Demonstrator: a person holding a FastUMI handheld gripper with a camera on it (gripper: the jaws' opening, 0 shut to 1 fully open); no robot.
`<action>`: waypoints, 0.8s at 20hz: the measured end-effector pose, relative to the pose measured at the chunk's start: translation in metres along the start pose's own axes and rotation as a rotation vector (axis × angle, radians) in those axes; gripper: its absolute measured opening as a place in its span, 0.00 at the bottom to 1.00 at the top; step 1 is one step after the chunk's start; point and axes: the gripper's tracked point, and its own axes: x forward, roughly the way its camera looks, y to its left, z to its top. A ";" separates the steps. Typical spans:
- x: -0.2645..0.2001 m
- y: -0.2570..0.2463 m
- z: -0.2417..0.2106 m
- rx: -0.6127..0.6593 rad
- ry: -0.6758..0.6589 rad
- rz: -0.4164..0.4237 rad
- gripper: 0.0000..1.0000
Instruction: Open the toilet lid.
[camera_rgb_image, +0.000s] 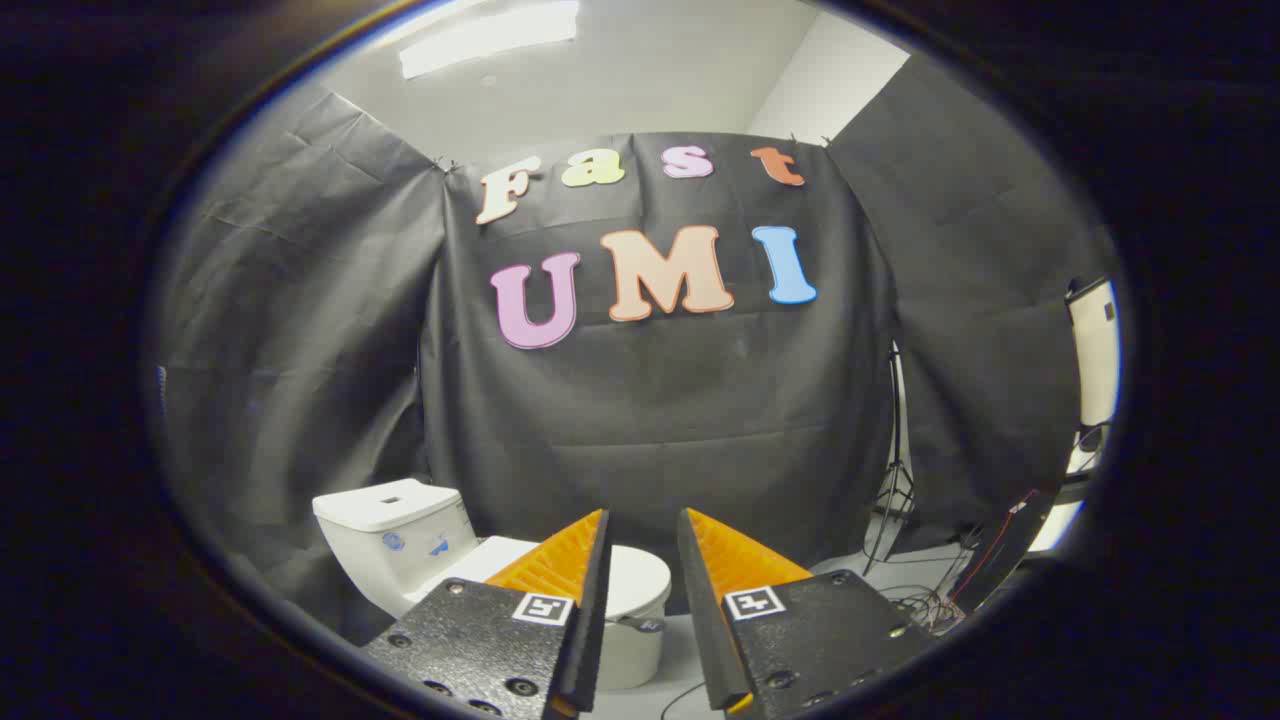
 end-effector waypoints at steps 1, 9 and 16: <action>-0.001 0.000 -0.001 0.003 0.003 -0.001 0.41; -0.006 -0.003 -0.018 0.009 0.043 0.001 0.41; 0.014 -0.002 -0.016 0.057 0.026 0.002 0.40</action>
